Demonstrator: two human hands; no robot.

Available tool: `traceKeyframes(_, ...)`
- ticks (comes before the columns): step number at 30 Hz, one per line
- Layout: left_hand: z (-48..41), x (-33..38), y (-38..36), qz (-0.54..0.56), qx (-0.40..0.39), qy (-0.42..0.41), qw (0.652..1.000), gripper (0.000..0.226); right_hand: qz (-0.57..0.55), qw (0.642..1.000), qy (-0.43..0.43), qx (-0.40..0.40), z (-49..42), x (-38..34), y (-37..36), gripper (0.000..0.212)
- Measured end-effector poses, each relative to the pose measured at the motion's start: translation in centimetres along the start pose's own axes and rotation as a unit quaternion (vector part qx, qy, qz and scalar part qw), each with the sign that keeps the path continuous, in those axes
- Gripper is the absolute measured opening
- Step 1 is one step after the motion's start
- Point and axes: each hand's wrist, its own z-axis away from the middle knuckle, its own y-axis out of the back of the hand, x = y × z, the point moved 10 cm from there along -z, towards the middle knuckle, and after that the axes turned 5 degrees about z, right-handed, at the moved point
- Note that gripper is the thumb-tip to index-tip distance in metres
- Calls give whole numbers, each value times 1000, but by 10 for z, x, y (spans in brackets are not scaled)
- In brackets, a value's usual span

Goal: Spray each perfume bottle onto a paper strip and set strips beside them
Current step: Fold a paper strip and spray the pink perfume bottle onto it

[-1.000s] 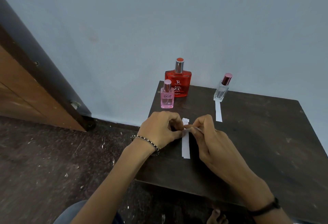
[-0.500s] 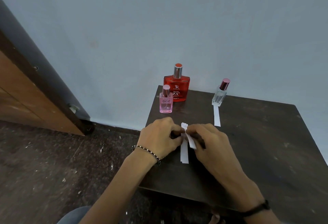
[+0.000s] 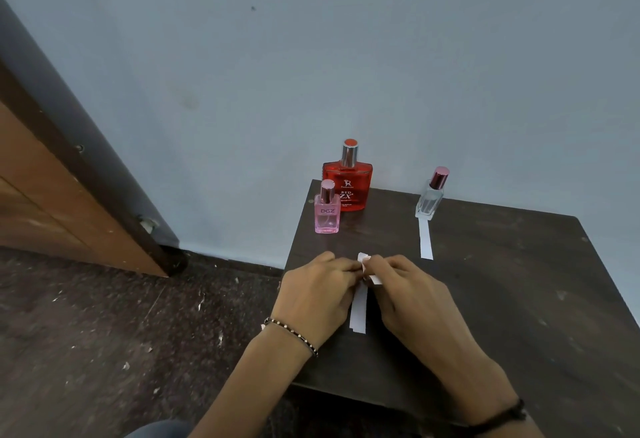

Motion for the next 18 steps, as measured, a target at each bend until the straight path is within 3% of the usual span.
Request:
traceKeyframes(10, 4, 7, -3, -56, 2, -22, 998, 39, -18, 998, 13, -55, -4, 13, -12, 41)
traceKeyframes(18, 1, 14, 5, -84, 10, 8, 996, 32, -52, 993, 4, -110, -5, 17, -9, 21)
